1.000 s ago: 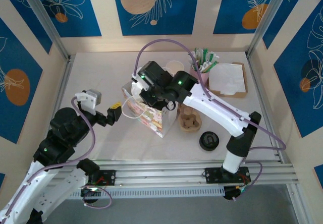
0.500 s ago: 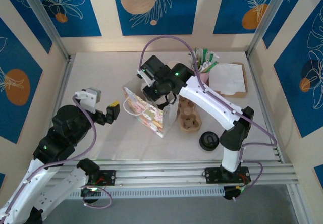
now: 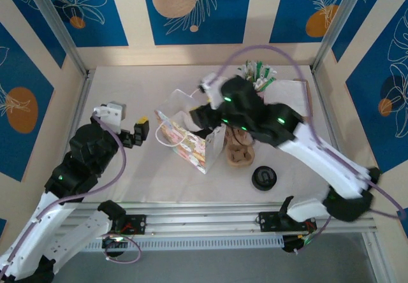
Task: Pack the takeout coffee
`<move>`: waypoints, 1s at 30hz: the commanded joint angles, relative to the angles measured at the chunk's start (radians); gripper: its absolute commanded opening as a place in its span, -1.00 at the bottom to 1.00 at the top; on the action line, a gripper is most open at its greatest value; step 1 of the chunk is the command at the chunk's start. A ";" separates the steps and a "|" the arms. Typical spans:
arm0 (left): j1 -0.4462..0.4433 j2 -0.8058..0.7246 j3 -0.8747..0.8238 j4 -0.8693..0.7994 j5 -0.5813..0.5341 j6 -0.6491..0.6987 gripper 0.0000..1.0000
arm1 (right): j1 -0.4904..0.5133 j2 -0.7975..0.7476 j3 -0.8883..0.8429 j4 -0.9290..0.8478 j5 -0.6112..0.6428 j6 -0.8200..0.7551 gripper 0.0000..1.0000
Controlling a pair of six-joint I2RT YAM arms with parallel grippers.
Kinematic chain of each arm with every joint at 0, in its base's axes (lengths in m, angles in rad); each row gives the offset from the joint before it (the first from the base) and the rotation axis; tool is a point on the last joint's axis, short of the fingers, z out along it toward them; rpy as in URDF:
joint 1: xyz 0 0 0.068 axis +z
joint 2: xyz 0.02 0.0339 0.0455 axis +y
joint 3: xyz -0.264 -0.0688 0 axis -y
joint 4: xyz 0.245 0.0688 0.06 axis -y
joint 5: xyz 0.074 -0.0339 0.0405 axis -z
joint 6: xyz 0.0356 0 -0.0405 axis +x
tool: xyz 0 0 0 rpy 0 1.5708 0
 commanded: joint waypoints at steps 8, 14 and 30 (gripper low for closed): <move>0.012 0.134 0.003 0.378 -0.360 0.308 1.00 | -0.261 -0.475 -0.547 0.478 0.393 0.168 0.99; 0.187 0.232 -0.080 0.504 -0.287 0.148 1.00 | -0.567 -0.502 -0.703 0.399 0.368 0.227 0.99; 0.358 0.531 -0.369 0.703 -0.308 -0.088 1.00 | -0.901 -0.249 -1.147 0.970 -0.008 0.013 0.99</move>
